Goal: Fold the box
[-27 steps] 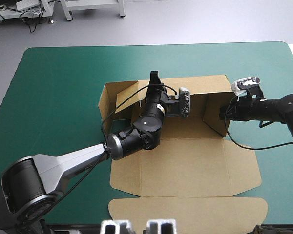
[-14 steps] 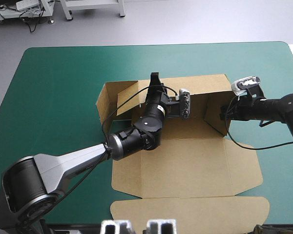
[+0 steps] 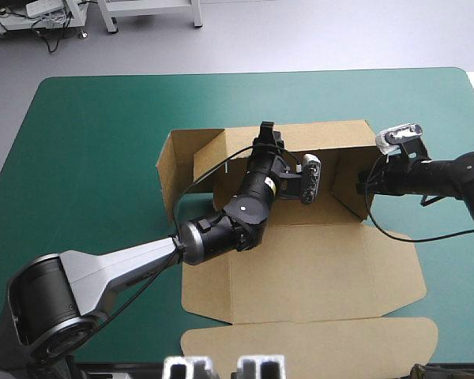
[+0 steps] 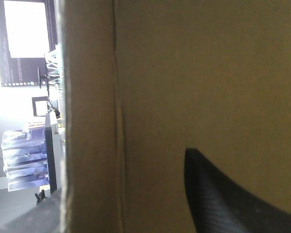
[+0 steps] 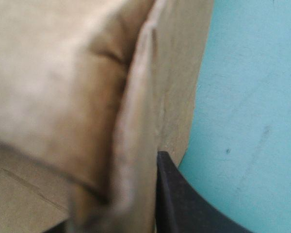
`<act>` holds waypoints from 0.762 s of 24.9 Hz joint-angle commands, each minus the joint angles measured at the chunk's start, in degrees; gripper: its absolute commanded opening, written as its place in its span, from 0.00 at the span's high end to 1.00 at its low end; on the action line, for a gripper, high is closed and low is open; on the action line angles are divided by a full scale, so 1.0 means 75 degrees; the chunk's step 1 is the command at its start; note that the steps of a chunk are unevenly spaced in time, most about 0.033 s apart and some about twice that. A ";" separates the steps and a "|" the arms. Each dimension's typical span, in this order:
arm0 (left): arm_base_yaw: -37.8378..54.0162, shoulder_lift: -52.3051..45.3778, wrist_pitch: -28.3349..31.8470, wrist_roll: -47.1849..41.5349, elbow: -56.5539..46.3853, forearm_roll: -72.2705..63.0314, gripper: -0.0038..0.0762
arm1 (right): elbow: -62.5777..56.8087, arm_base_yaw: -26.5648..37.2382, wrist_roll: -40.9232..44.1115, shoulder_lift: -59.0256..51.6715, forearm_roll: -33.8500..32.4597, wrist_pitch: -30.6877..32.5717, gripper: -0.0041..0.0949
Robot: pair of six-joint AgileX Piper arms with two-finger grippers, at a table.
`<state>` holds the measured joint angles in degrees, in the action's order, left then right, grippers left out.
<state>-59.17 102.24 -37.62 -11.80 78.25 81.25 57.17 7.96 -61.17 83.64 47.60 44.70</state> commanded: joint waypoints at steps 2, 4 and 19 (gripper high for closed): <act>-0.0073 -0.0308 -0.0091 -0.0684 0.0160 0.1115 0.51 | 0.0167 -0.0015 0.0078 -0.0202 0.0535 0.0481 0.96; -0.0073 -0.0308 -0.0302 -0.0935 0.0160 0.1531 0.51 | 0.0167 -0.0015 0.0078 -0.0202 0.0494 0.0481 0.96; -0.0737 -0.1381 -0.0487 -0.2384 0.0174 0.2482 0.51 | 0.0167 -0.0015 0.0245 -0.0202 0.0321 0.0399 0.96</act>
<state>-62.21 96.94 -38.96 -28.62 77.93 96.55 57.17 7.89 -59.13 83.71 48.55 46.26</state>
